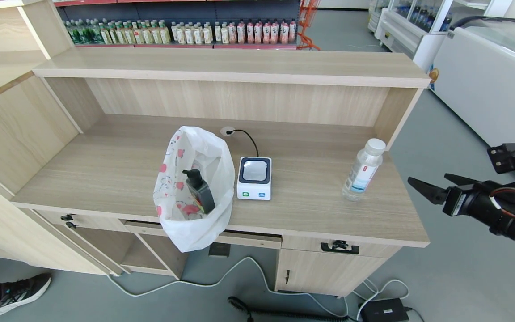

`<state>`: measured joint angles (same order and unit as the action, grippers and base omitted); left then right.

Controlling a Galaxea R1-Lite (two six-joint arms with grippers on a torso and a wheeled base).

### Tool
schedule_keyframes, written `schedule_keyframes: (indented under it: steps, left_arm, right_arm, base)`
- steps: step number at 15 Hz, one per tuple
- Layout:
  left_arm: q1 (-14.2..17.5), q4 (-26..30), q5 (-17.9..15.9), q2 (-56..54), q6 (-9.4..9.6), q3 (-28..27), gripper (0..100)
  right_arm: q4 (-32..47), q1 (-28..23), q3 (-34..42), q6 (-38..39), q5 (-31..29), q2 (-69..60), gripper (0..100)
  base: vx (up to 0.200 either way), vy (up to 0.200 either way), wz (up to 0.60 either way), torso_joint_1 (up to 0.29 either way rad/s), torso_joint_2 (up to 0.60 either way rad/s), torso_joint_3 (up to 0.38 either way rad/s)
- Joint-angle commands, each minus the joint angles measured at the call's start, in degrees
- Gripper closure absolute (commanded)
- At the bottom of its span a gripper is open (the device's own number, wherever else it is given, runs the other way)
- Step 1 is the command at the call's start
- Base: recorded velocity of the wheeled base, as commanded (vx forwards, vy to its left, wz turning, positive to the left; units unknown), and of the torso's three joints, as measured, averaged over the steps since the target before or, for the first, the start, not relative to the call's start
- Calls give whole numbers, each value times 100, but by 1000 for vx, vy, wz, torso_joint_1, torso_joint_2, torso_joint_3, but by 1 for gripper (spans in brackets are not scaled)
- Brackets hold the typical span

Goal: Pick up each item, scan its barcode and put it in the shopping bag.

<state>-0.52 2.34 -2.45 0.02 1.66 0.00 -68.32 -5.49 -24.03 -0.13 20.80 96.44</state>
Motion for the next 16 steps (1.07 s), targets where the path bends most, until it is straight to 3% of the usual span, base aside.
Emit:
schedule_keyframes:
  steps: [1,4,9,16]
  left_arm:
    - [0,-6,-1,-2,1,0,0]
    - [0,-6,-1,-2,1,0,0]
    - [0,-6,-1,-2,1,0,0]
    - [0,-6,-1,-2,1,0,0]
  right_arm:
    - [3,179,-93,13,-5,129,0]
    - [-6,373,-313,-4,-23,253,0]
    - [38,724,-1025,5,-612,797,0]
    - [55,970,-1333,5,-1069,1334,0]
  base:
    - [0,0,0,0,0,0]
    - [0,0,0,0,0,0]
    - [0,0,0,0,0,0]
    - [0,0,0,0,0,0]
